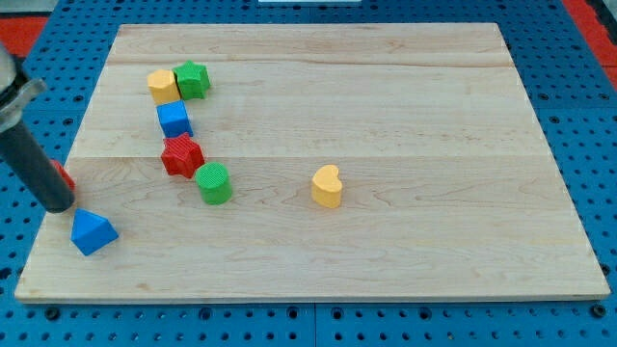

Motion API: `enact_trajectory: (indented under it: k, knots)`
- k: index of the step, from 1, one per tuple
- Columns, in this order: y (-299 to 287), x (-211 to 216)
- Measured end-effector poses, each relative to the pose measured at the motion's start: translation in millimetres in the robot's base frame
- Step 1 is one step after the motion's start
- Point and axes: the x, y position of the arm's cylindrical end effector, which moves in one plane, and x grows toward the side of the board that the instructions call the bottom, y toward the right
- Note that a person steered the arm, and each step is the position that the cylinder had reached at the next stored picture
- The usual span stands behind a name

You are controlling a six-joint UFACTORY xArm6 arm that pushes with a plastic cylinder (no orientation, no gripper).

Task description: Slide the blue triangle up and right

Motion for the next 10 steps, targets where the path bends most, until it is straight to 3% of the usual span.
enact_trajectory:
  k: [3,4,5,6,10]
  knots:
    - [-19.0,16.2]
    - [1.1,54.1]
    - [52.3,59.4]
    - [74.3,41.2]
    - [55.8,-26.1]
